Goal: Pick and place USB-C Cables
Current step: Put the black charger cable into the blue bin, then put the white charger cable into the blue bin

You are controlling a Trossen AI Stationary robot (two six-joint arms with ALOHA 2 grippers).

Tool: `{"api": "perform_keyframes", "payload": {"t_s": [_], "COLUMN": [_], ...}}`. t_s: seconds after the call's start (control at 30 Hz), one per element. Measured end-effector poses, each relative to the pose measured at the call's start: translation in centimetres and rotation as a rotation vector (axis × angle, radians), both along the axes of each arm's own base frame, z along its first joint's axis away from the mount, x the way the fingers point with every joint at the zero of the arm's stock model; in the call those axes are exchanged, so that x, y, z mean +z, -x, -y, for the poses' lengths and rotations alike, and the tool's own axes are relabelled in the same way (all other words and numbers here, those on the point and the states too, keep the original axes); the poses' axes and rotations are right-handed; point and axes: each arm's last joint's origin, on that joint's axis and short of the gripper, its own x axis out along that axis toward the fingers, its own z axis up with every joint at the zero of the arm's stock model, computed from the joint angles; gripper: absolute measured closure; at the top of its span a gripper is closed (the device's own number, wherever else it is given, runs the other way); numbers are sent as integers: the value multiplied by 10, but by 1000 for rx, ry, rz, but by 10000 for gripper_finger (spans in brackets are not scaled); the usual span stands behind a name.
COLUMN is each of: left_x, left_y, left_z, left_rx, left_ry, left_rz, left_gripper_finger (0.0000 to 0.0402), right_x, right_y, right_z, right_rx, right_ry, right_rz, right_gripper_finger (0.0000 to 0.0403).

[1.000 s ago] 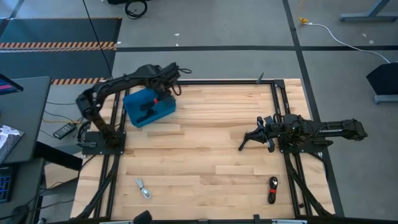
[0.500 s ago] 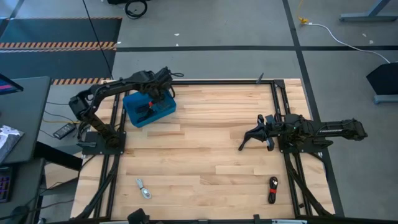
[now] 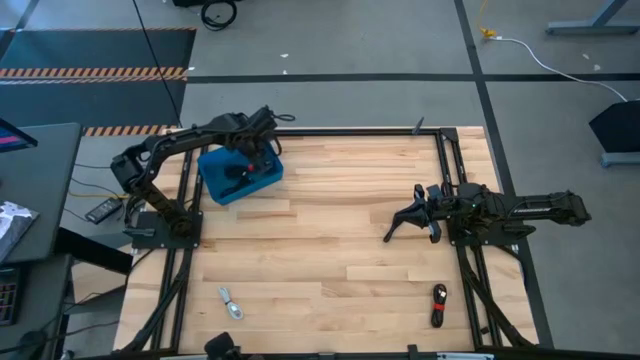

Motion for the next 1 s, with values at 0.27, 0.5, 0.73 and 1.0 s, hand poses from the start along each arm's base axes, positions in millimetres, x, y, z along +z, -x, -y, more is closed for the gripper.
{"api": "perform_keyframes", "payload": {"t_s": [0.27, 0.5, 0.73, 1.0], "left_x": [22, 53, 54, 52], "left_y": [-13, -42, -49, -7], "left_z": [25, 110, 222, 337], "left_rx": [-86, -389, -666, -1028], "left_ry": [75, 204, 275, 283], "left_rz": [-61, -30, -50, -149], "left_gripper_finger": [251, 256, 250, 238], "right_x": [0, 0, 0, 1], "right_y": [0, 0, 0, 0], "right_z": [0, 0, 0, 0], "right_rx": [1, 1, 1, 1], "right_ry": [17, 26, 21, 12], "right_rz": [1, 1, 0, 9], "right_gripper_finger": [369, 369, 369, 369]}}
